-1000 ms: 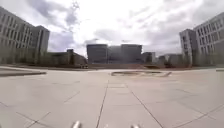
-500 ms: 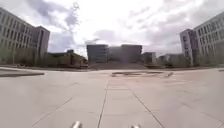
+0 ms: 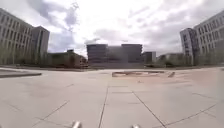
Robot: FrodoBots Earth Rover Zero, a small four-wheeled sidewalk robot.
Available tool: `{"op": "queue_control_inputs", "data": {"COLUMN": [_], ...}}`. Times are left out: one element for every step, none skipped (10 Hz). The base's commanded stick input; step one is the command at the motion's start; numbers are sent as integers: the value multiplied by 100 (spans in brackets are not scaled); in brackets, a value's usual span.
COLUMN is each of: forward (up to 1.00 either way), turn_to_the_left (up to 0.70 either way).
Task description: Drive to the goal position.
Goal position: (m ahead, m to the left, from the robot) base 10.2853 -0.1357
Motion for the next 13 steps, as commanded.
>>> {"op": "queue_control_inputs", "data": {"forward": [70, 70, 70, 70, 70, 70, 70, 70, 70, 70, 70, 70, 70], "turn_to_the_left": [0, 0, 0, 0, 0, 0, 0, 0, 0, 0, 0, 0, 0]}}
